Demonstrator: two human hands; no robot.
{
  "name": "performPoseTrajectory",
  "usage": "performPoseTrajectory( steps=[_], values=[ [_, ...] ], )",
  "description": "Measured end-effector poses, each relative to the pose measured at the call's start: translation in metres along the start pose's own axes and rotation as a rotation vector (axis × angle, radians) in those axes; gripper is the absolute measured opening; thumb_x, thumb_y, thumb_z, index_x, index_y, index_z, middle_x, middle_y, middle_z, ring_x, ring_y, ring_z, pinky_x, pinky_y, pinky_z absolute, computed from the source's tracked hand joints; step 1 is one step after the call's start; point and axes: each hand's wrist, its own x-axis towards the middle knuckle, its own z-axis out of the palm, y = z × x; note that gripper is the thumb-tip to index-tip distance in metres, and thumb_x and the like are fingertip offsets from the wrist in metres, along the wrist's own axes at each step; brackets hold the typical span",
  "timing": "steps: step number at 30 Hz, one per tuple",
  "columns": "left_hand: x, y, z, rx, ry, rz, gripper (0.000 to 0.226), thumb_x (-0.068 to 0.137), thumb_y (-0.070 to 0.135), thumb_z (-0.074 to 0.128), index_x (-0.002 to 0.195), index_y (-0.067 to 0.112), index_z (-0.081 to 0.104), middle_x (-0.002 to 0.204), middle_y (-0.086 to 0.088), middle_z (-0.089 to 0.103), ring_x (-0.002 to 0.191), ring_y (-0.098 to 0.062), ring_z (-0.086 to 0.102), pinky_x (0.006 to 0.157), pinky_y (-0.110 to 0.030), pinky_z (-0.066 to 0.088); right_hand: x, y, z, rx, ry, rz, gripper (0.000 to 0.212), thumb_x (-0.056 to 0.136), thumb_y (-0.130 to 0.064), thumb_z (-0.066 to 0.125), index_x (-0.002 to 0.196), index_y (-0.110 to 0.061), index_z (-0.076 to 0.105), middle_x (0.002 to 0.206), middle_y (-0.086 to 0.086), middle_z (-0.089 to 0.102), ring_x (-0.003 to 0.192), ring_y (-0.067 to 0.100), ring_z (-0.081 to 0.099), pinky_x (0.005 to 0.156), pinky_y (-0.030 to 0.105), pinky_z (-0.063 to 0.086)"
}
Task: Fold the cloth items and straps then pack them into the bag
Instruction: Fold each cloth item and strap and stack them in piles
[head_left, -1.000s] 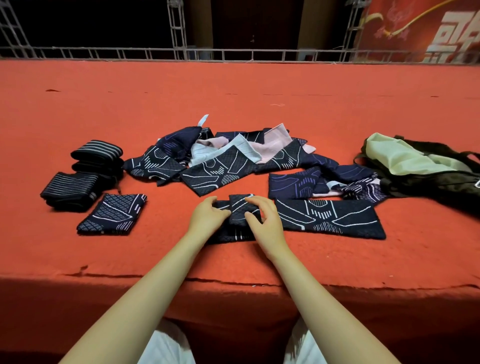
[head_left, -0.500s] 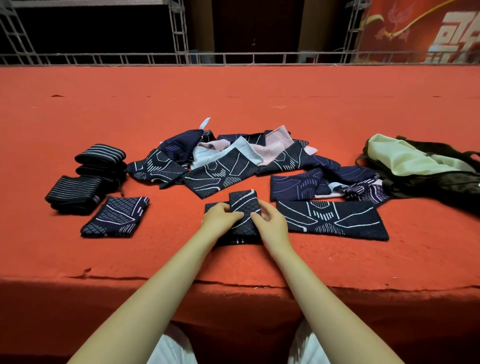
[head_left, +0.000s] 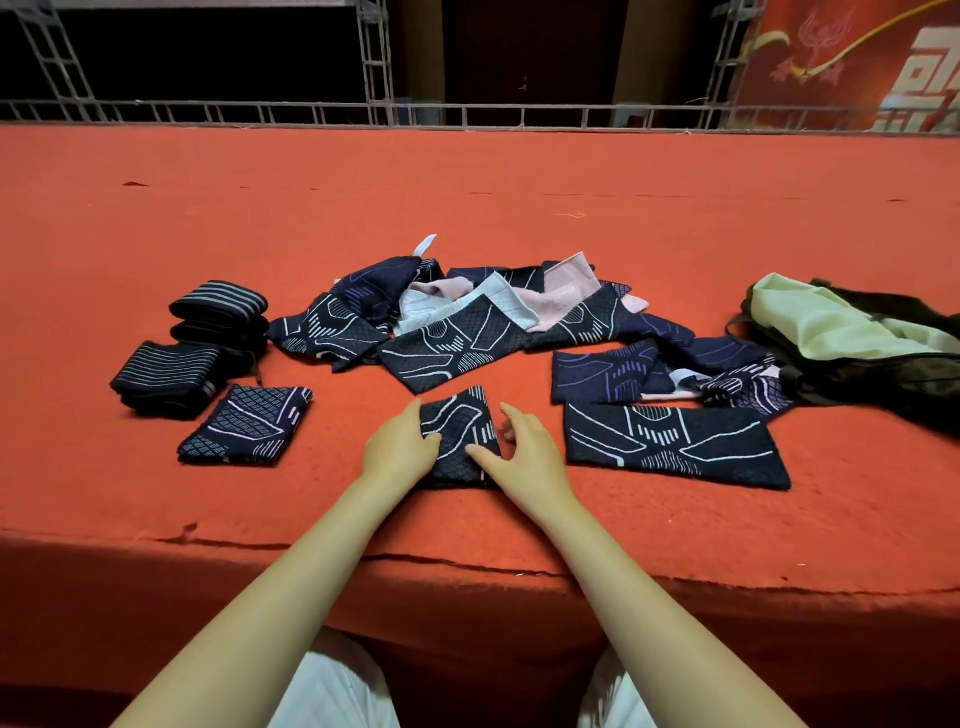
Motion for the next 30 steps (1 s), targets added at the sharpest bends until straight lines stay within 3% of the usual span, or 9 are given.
performPoseTrajectory(
  steps=[3,5,7,12,16,21,26,28,30],
  values=[
    [-0.002,-0.003,0.005,0.032,0.005,0.018,0.057,0.091,0.03,0.052,0.145,0.019,0.035,0.139,-0.007,0.051,0.127,-0.028,0.047,0.103,-0.041,0.039,0.009,-0.006,0.004,-0.076,-0.015,0.09,0.057,0.087,-0.054,0.055,0.125,-0.011,0.057,0.114,0.008,0.058,0.109,0.025,0.051,0.095,0.035,0.04],
    [-0.006,-0.001,0.008,0.024,0.046,0.021,0.053,0.092,0.031,0.052,0.142,0.022,0.039,0.138,-0.005,0.051,0.127,-0.028,0.045,0.102,-0.042,0.036,0.022,-0.011,0.002,-0.047,-0.056,0.181,0.042,0.09,-0.057,0.047,0.086,-0.018,0.063,0.096,0.01,0.06,0.095,0.027,0.055,0.078,0.033,0.04],
    [-0.011,-0.001,0.01,0.005,0.084,0.017,0.05,0.092,0.031,0.052,0.14,0.023,0.042,0.133,-0.008,0.053,0.124,-0.031,0.045,0.101,-0.042,0.036,0.034,-0.016,-0.001,-0.03,-0.118,0.254,0.044,0.088,-0.058,0.046,0.07,-0.019,0.057,0.087,0.009,0.064,0.085,0.027,0.059,0.069,0.032,0.037],
    [-0.014,-0.005,0.012,-0.061,0.136,0.016,0.051,0.09,0.03,0.056,0.139,0.019,0.043,0.124,-0.015,0.051,0.116,-0.034,0.045,0.1,-0.042,0.037,0.038,-0.017,0.002,-0.193,-0.125,0.249,0.03,0.089,-0.042,0.053,0.082,-0.014,0.059,0.098,0.011,0.066,0.094,0.031,0.061,0.072,0.033,0.043],
    [-0.016,-0.002,0.01,-0.028,0.144,-0.018,0.052,0.092,0.03,0.054,0.138,0.012,0.039,0.121,-0.019,0.052,0.114,-0.038,0.047,0.096,-0.042,0.038,0.033,-0.017,0.01,-0.328,-0.049,0.214,0.041,0.093,-0.044,0.047,0.106,-0.007,0.061,0.113,0.013,0.059,0.106,0.033,0.056,0.087,0.038,0.044],
    [-0.016,0.007,-0.002,-0.174,0.001,-0.054,0.051,0.088,0.032,0.06,0.131,0.009,0.045,0.126,-0.012,0.059,0.116,-0.03,0.055,0.09,-0.033,0.042,0.022,-0.011,0.015,-0.32,0.071,0.11,0.042,0.094,-0.046,0.044,0.106,-0.011,0.063,0.107,0.01,0.062,0.103,0.031,0.057,0.085,0.039,0.042],
    [-0.017,0.003,-0.008,-0.643,-0.051,-0.116,0.019,0.081,0.016,0.068,0.099,0.013,0.065,0.097,-0.002,0.069,0.093,-0.022,0.064,0.079,-0.029,0.048,0.021,-0.009,0.01,0.102,0.046,0.105,0.022,0.093,-0.031,0.051,0.092,-0.015,0.067,0.088,0.002,0.069,0.081,0.019,0.061,0.07,0.033,0.045],
    [-0.022,0.008,-0.015,-0.994,-0.122,-0.175,0.013,0.082,0.002,0.063,0.089,0.012,0.066,0.087,-0.003,0.069,0.084,-0.021,0.063,0.073,-0.028,0.05,0.022,-0.021,0.004,0.529,0.031,0.228,0.012,0.093,-0.017,0.054,0.094,-0.012,0.064,0.077,0.001,0.065,0.067,0.01,0.059,0.061,0.027,0.045],
    [-0.025,0.013,-0.024,-1.202,-0.127,-0.157,0.021,0.081,-0.007,0.058,0.09,0.01,0.064,0.086,-0.005,0.069,0.078,-0.019,0.062,0.07,-0.026,0.051,0.024,-0.036,-0.003,1.018,-0.098,0.362,0.015,0.093,-0.014,0.054,0.102,-0.007,0.064,0.086,0.008,0.068,0.075,0.015,0.065,0.068,0.025,0.054]
  ],
)
